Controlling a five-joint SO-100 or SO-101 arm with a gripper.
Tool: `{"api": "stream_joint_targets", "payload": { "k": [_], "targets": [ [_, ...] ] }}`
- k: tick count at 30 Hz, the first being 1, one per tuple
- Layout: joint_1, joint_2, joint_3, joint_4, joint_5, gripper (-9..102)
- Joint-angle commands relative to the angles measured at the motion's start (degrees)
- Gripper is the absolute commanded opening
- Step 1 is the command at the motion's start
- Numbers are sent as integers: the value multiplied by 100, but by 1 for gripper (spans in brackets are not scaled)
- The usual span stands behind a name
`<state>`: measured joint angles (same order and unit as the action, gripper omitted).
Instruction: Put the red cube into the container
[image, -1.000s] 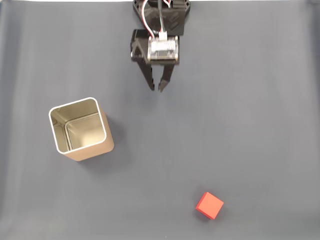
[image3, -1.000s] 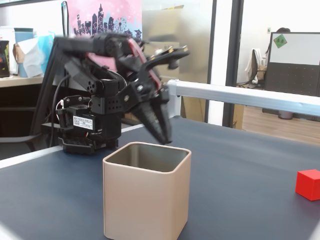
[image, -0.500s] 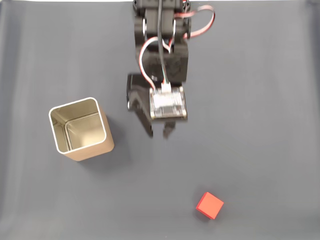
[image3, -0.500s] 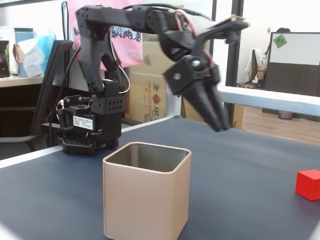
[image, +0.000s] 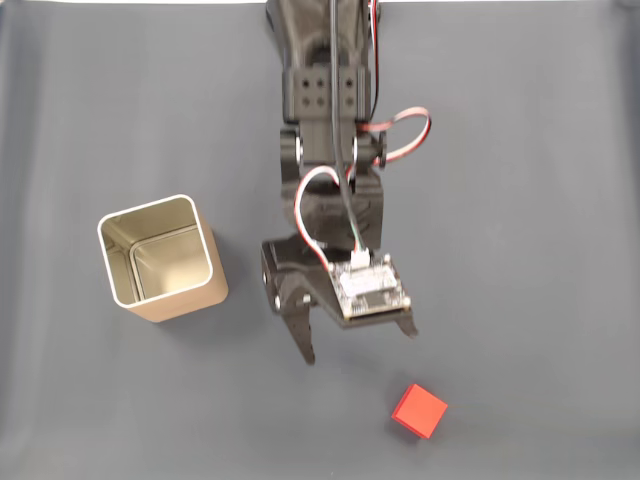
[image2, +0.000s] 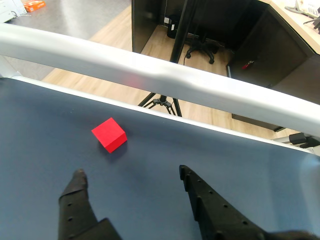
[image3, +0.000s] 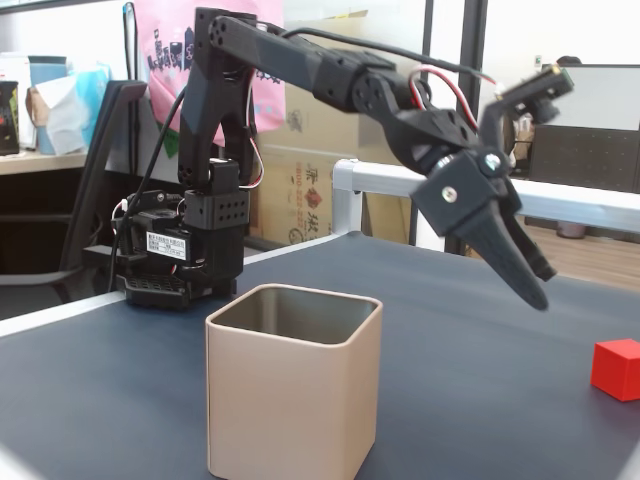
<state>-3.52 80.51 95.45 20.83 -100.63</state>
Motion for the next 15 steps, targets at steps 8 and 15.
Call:
{"api": "stream_joint_targets", "payload": {
  "k": [8, 15],
  "targets": [
    [-396, -1389, -1354, -773, -9, 50],
    [-510, -2435, -2145, -1125, -97, 51]
  ]
}}
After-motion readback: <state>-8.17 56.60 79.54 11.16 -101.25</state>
